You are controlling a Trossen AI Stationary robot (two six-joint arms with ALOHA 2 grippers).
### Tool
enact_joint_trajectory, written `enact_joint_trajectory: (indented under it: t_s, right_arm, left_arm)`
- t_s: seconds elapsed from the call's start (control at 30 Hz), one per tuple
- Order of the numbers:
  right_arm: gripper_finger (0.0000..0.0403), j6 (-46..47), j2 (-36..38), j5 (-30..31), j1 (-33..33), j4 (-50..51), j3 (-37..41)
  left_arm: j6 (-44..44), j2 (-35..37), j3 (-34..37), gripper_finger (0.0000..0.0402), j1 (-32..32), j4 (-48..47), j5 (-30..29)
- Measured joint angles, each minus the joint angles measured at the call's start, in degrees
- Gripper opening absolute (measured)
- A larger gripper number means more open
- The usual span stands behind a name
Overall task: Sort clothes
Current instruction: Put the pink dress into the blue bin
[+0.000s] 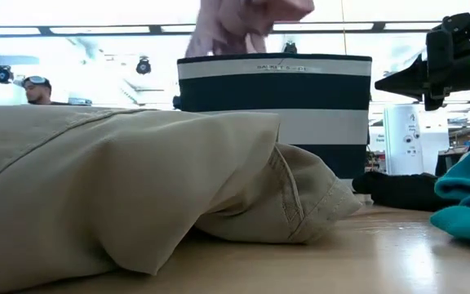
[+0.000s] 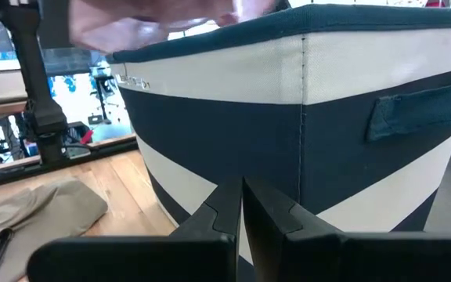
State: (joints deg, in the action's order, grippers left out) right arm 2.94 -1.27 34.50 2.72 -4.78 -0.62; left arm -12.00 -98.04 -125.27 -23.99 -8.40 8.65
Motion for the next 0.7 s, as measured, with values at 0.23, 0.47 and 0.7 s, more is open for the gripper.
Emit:
enact_joint_trajectory:
  t_s: [0.23, 0.47, 0.7]
  right_arm:
    - [0.0000, 0.00, 0.00, 0.02, -0.02, 0.00, 0.02]
    - [0.0000, 0.00, 0.00, 0.01, -0.01, -0.02, 0.00]
    - [0.0000, 0.00, -0.01, 0.00, -0.01, 0.00, 0.01]
  left_arm:
    - [5.73, -12.71, -9.55, 0.0032, -7.91, 1.31, 8.69]
    - [9.73, -18.69, -7.43, 0.0032, -11.69, 2.86, 14.23]
    - [2.20, -21.92, -7.37, 0.0032, -11.65, -15.67, 16.36]
